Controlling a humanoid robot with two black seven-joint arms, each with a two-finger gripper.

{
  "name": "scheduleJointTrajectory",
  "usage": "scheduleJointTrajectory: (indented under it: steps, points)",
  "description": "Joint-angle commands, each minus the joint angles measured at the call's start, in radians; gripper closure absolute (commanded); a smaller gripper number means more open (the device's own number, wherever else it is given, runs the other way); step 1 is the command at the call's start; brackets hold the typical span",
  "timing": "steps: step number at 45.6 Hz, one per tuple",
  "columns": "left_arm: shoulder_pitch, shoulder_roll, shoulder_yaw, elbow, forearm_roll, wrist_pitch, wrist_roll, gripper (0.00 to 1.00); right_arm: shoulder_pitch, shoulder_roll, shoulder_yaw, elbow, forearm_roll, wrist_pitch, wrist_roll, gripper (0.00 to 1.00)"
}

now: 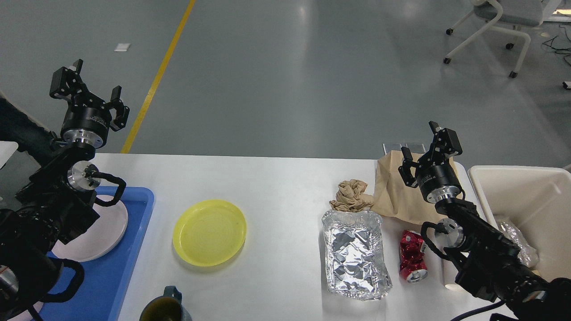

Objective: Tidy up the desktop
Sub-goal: 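Lift the left gripper off the blue tray and raise it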

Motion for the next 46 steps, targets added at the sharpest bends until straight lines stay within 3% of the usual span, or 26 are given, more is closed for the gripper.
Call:
scheduleJointTrajectory:
  steps: [1,26,46]
  points:
    - [0.003,-0.004,-0.001,0.0,0.0,-0.001,-0.002,0.04,0.0,0.0,0.0,0.0,0.0,0.0,0.0,0.0]
    - [0.034,-0.053,0.012,-0.008,0.004,-0.012,0.002,0.04,0.0,0.0,0.0,0.0,0.0,0.0,0.0,0.0]
    - [-0.001,-0.035,0.47,-0.009,0.073,-0.207,0.003,0.04,0.0,0.0,0.0,0.0,0.0,0.0,0.0,0.0]
